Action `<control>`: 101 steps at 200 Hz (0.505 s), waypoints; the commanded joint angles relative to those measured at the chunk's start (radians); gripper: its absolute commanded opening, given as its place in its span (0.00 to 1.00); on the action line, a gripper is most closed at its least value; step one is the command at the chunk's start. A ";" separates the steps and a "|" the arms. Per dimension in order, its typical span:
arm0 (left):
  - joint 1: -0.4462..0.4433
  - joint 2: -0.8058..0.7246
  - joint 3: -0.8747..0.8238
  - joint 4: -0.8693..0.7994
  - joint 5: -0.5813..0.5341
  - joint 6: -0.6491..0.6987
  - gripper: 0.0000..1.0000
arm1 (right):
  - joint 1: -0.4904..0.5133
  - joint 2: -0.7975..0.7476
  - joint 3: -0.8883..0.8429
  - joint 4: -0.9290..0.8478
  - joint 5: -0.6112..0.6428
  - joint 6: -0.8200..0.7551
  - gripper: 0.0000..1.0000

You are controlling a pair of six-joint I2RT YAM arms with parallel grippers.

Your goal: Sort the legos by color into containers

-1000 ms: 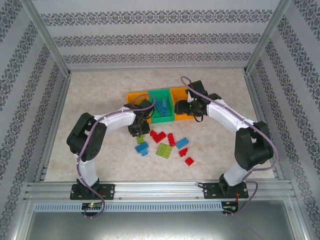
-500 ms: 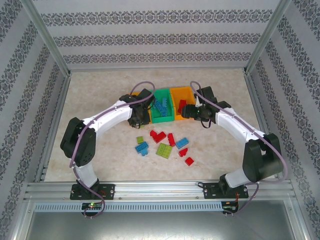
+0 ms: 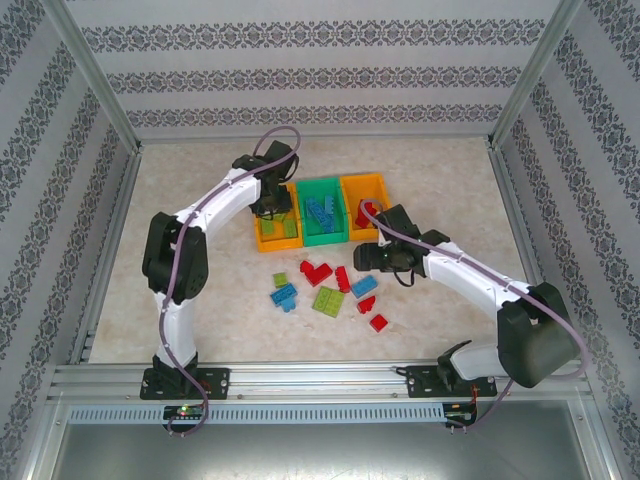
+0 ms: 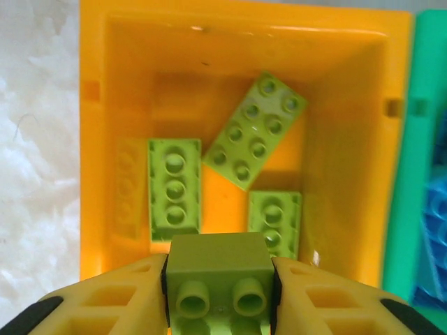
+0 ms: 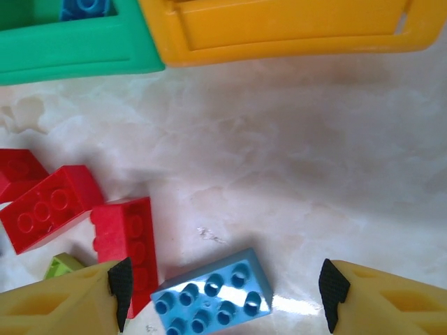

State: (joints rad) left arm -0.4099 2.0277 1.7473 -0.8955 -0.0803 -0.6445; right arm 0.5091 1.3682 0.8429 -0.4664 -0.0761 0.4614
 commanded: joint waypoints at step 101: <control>0.007 -0.201 -0.174 0.069 0.013 0.022 0.75 | 0.203 0.214 0.120 -0.026 0.017 -0.053 0.68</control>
State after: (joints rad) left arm -0.3935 1.9450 1.6279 -0.8581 -0.0681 -0.6170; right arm 0.6910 1.5391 0.9154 -0.4671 -0.0677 0.4385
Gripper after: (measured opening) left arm 0.724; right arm 0.681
